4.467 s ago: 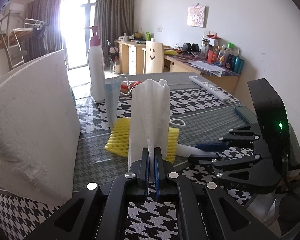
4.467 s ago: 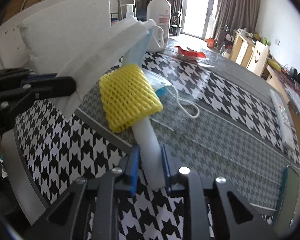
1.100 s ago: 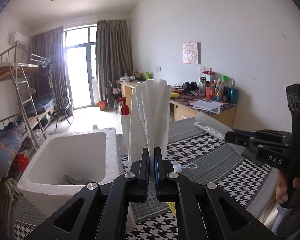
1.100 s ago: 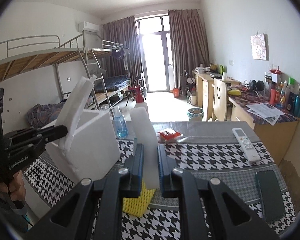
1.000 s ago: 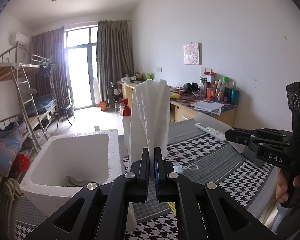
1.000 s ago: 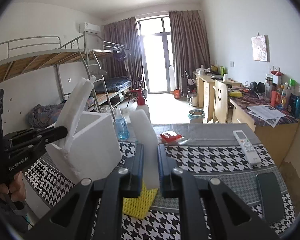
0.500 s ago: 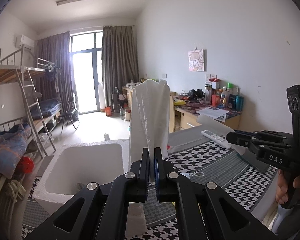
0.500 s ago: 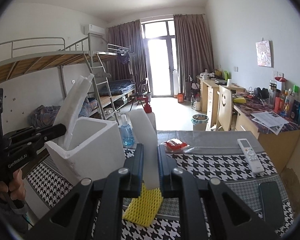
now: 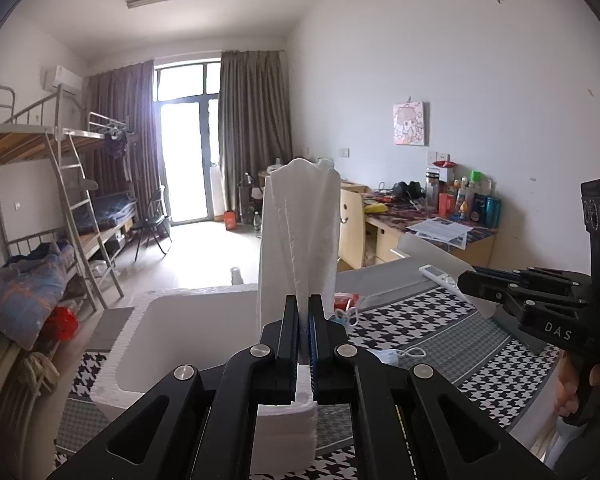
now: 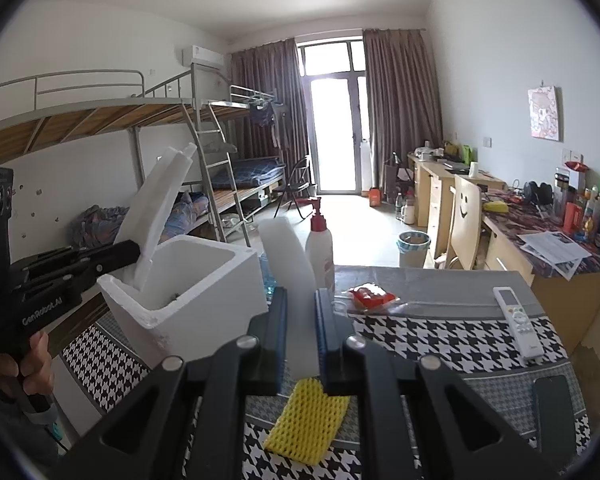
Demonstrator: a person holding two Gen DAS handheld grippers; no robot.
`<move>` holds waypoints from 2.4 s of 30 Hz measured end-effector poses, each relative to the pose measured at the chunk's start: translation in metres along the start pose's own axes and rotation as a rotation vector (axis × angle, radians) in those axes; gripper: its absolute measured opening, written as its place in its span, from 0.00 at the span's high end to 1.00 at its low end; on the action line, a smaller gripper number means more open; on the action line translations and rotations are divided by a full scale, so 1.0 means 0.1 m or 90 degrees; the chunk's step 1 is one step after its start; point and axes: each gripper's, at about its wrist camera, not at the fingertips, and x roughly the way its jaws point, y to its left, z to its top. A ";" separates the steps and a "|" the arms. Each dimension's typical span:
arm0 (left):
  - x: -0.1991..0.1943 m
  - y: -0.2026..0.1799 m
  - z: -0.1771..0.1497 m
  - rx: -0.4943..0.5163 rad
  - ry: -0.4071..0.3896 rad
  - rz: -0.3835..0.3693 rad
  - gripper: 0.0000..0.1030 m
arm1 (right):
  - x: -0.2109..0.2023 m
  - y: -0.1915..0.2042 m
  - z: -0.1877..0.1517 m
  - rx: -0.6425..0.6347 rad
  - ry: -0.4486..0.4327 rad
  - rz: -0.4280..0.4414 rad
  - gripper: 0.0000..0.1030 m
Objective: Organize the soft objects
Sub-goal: 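Lower the cloth into the foam box and open the left gripper while the right gripper holds the roller, then lower the white roller into the foam box and open the right gripper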
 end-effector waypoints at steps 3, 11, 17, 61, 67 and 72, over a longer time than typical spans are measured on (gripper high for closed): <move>-0.01 0.05 0.00 -0.006 0.000 0.011 0.95 | 0.03 0.03 0.02 -0.002 0.000 0.005 0.84; -0.01 0.19 -0.03 -0.017 0.007 0.039 0.95 | 0.17 0.16 0.03 -0.011 0.007 0.027 0.84; 0.03 0.29 -0.04 -0.026 0.021 0.050 0.95 | 0.23 0.24 0.03 -0.021 0.012 0.036 0.84; 0.18 0.93 -0.13 -0.088 0.027 0.108 0.01 | 0.65 0.57 0.19 -0.045 0.041 0.046 0.84; 0.14 0.99 -0.13 -0.091 0.023 0.128 0.01 | 0.70 0.60 0.22 -0.046 0.042 0.054 0.84; 0.10 1.02 -0.14 -0.092 0.025 0.140 0.01 | 0.72 0.65 0.23 -0.051 0.044 0.066 0.84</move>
